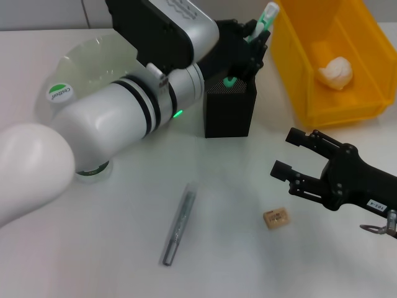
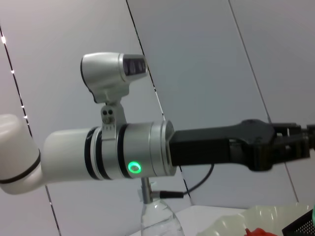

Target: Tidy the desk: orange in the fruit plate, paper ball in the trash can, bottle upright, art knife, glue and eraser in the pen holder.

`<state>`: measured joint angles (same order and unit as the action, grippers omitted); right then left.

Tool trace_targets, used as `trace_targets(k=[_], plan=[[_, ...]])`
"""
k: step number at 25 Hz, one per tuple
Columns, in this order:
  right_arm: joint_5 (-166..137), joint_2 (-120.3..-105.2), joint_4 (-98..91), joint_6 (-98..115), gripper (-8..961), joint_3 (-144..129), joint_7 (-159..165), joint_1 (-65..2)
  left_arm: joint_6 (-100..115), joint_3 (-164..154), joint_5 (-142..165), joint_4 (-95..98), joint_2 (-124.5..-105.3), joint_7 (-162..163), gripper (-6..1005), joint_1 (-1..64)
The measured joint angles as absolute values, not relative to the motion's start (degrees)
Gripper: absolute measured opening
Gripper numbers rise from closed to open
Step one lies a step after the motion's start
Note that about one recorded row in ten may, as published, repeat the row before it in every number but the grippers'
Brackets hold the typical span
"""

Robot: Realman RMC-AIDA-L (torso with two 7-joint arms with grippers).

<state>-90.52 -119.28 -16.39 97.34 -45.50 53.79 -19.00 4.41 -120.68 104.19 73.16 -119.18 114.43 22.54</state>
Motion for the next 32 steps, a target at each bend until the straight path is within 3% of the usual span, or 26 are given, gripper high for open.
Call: trace_targets(k=[24, 32], plan=[[-90.53, -119.19, -16.7, 97.48, 827, -45.44, 53.8, -19.68, 4.08, -120.76, 103.53, 68.88, -119.17, 115.97, 218, 24.77], [-90.53, -119.17, -16.7, 97.48, 826, -45.44, 53.82, -19.69, 3.69, -120.59, 103.54, 69.37, -119.17, 116.07, 297, 24.46]])
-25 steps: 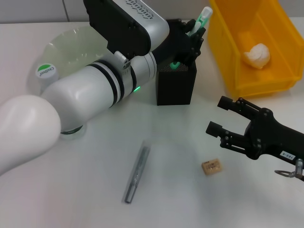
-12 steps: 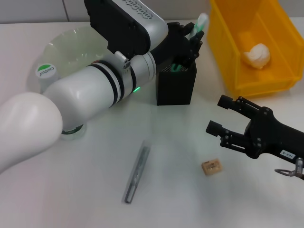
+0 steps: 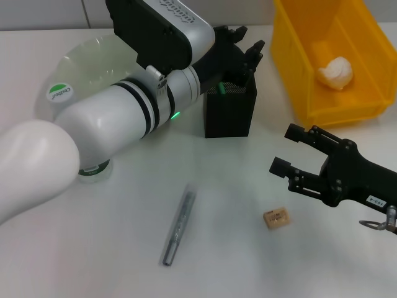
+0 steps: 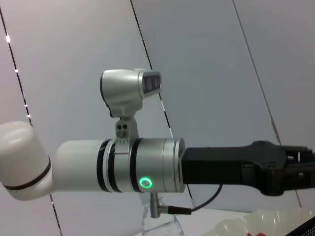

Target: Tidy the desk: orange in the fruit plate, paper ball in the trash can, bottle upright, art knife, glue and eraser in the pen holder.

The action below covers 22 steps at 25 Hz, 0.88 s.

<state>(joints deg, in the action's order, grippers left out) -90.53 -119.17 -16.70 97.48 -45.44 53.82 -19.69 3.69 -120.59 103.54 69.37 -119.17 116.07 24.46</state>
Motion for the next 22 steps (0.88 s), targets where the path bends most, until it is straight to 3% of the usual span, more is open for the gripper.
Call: trace_targets(k=[5, 14, 22], plan=[[-90.53, -119.18, -16.7, 97.47, 826, -45.43, 53.84, -19.6, 6.75, -119.64, 103.54, 73.15, -118.91, 116.09, 326, 22.78], [-90.53, -119.18, -16.7, 97.47, 826, -45.44, 53.88, -19.28, 35.67, -105.53, 102.94, 83.3, -118.74, 116.2, 324, 20.66], [-90.53, -119.18, -16.7, 97.47, 826, -45.44, 53.95, -19.35, 60.92, -91.24, 78.84, 77.63, -118.66, 101.6, 322, 18.65]])
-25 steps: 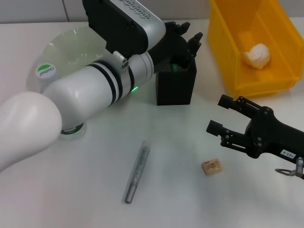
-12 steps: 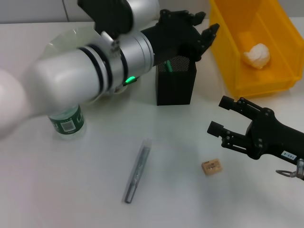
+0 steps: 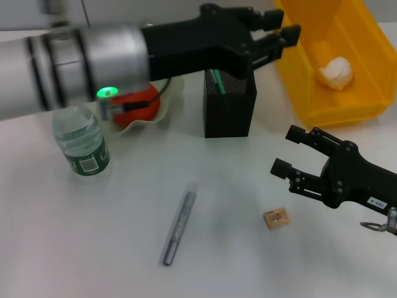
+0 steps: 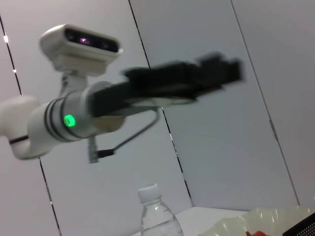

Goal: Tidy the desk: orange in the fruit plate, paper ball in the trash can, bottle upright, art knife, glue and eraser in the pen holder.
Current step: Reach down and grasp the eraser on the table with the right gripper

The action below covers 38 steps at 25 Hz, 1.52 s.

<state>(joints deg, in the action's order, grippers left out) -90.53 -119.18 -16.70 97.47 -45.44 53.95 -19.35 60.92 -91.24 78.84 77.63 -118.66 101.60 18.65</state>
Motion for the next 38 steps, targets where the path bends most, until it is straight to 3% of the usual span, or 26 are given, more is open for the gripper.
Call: trace_targets(k=[5, 17, 29, 33, 38], plan=[[-90.53, -119.13, -16.71, 97.53, 826, -45.44, 54.41, -19.63, 76.79, -85.05, 71.49, 70.45, -118.65, 90.16, 329, 17.61], [-91.2, -119.03, -19.89, 97.23, 827, -45.75, 57.33, -19.55, 101.48, -71.99, 69.74, 41.58, -118.04, 71.75, 695, 21.05], [-110.88, -118.47, -52.41, 105.93, 827, -45.56, 85.78, -17.97, 101.68, -71.38, 72.45, 35.59, -117.16, 63.26, 802, 16.95], [-117.32, -117.69, -62.18, 111.18, 827, -45.54, 96.07, -20.68, 101.46, -71.36, 75.99, 33.58, -116.96, 63.34, 802, 16.93], [-124.37, -115.44, -68.09, 117.15, 827, -45.79, 107.43, -27.59, 100.45, -71.36, 77.17, 31.67, -117.16, 62.89, 802, 16.91]])
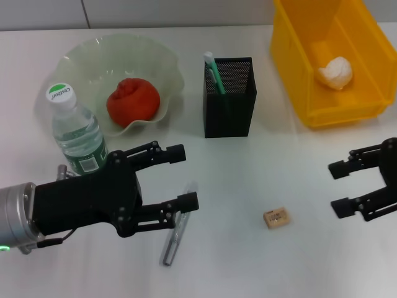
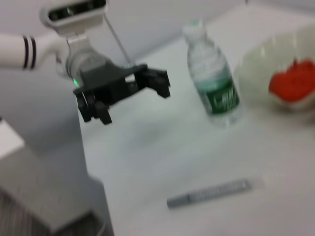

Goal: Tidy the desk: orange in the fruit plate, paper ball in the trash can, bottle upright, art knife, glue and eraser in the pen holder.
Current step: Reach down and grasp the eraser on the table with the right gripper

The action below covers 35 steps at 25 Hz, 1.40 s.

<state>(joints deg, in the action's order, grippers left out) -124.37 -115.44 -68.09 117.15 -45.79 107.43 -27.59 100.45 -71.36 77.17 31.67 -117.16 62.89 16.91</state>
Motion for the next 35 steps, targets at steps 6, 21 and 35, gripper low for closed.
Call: trace_targets(k=[6, 21, 35], plan=[[-135.93, -113.77, -64.83, 117.92, 826, -47.04, 115.86, -38.68, 100.17, -71.39, 77.23, 29.71, -117.14, 60.16, 802, 16.74], [-146.81, -119.04, -64.85, 106.43, 827, -75.09, 112.61, -43.37, 98.86, -71.35, 78.95, 29.02, -117.88, 58.59, 802, 16.84], [-146.59, -119.37, -64.82, 96.33, 826, -89.71, 110.72, -43.7, 98.39, -71.58, 78.95, 28.91, -118.35, 57.83, 801, 17.48]])
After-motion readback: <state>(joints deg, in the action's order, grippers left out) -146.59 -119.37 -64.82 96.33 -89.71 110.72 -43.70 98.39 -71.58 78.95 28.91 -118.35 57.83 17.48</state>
